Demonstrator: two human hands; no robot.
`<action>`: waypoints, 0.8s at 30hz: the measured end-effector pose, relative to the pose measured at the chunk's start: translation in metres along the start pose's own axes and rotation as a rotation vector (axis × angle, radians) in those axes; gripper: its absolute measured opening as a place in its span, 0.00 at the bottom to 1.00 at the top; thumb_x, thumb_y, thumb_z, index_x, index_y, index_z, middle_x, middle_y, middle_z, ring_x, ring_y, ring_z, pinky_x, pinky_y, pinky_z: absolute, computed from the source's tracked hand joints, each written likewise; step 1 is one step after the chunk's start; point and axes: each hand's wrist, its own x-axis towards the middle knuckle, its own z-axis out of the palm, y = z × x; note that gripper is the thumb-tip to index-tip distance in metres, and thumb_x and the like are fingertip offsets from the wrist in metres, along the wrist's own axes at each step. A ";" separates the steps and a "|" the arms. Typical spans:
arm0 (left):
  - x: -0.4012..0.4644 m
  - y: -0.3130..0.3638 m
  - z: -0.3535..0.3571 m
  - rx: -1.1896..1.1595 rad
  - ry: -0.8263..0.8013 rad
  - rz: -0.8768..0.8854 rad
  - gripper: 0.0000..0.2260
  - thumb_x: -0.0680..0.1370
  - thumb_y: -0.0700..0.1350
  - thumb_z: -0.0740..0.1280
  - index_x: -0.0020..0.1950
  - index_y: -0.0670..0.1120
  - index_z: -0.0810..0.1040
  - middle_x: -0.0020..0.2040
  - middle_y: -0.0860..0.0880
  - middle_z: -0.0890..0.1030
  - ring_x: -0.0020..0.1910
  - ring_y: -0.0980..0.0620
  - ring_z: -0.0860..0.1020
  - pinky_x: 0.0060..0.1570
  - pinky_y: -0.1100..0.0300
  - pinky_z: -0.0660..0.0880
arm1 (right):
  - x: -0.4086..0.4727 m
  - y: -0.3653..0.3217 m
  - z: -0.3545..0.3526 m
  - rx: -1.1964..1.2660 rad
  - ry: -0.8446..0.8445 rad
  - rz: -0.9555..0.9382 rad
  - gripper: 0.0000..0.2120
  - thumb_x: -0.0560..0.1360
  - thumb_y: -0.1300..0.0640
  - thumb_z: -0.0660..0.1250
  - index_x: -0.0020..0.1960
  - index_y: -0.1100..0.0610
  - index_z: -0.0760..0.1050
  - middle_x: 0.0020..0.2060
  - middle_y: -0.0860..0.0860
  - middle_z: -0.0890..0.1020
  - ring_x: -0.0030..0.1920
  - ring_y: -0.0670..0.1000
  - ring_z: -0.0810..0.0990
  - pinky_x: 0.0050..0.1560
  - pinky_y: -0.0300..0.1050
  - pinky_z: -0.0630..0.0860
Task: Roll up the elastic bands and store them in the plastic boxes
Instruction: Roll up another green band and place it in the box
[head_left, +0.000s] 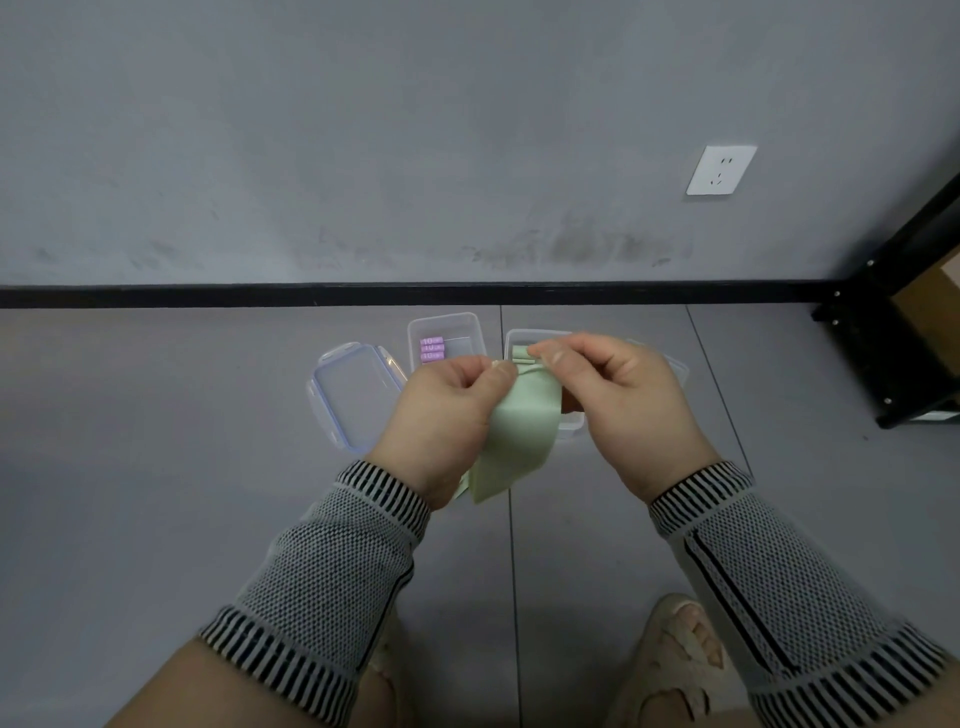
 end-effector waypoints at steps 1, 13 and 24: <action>0.000 0.000 0.000 0.013 -0.005 0.016 0.11 0.79 0.44 0.63 0.47 0.39 0.81 0.46 0.34 0.81 0.41 0.44 0.77 0.48 0.46 0.75 | -0.001 0.000 0.000 -0.041 -0.007 -0.017 0.09 0.77 0.56 0.65 0.45 0.58 0.82 0.39 0.59 0.83 0.42 0.60 0.82 0.46 0.61 0.79; -0.001 0.002 0.001 -0.004 -0.010 0.050 0.10 0.79 0.41 0.62 0.46 0.37 0.81 0.43 0.37 0.82 0.41 0.45 0.78 0.51 0.45 0.76 | 0.000 -0.003 0.000 0.031 0.020 0.062 0.06 0.74 0.61 0.69 0.40 0.56 0.82 0.36 0.57 0.84 0.40 0.57 0.84 0.45 0.54 0.82; 0.000 0.004 -0.001 -0.147 -0.009 -0.018 0.07 0.78 0.38 0.63 0.48 0.36 0.80 0.41 0.41 0.82 0.35 0.51 0.80 0.34 0.63 0.78 | 0.002 -0.006 0.003 0.205 -0.014 0.144 0.08 0.73 0.67 0.68 0.38 0.57 0.81 0.41 0.60 0.84 0.41 0.55 0.82 0.47 0.49 0.81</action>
